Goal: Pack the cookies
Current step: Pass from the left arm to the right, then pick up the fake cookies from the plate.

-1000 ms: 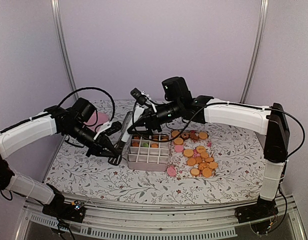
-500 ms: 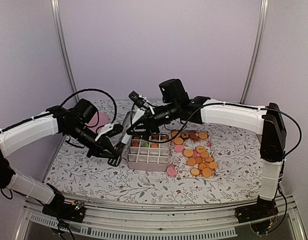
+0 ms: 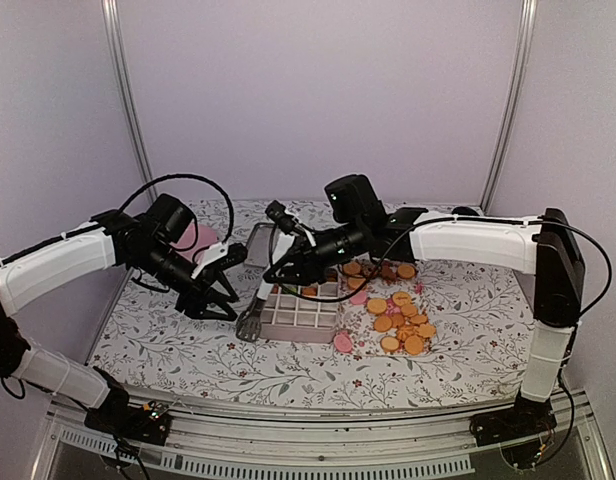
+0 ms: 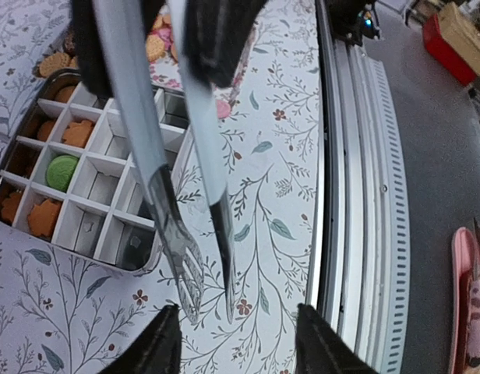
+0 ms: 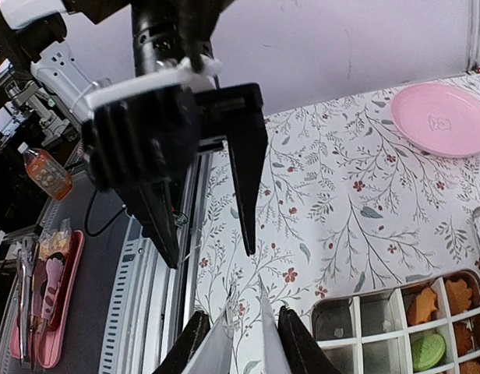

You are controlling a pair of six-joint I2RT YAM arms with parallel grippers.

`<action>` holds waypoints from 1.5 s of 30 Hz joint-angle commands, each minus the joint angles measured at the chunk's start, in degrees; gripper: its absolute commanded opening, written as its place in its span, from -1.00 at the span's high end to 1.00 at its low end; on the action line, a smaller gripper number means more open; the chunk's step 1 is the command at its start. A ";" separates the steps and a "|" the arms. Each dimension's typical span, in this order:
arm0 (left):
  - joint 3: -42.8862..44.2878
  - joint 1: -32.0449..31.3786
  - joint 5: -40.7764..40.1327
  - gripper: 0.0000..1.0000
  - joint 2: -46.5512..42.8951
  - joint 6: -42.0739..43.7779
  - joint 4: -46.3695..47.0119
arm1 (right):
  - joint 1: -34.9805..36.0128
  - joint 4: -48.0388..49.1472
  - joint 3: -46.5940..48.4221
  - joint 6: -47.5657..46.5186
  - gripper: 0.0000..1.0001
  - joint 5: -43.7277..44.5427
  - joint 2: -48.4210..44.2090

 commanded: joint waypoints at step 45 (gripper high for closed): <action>-2.93 15.90 -10.74 -0.99 -6.23 -7.14 6.19 | -3.46 2.51 -40.33 5.67 0.22 28.94 -38.58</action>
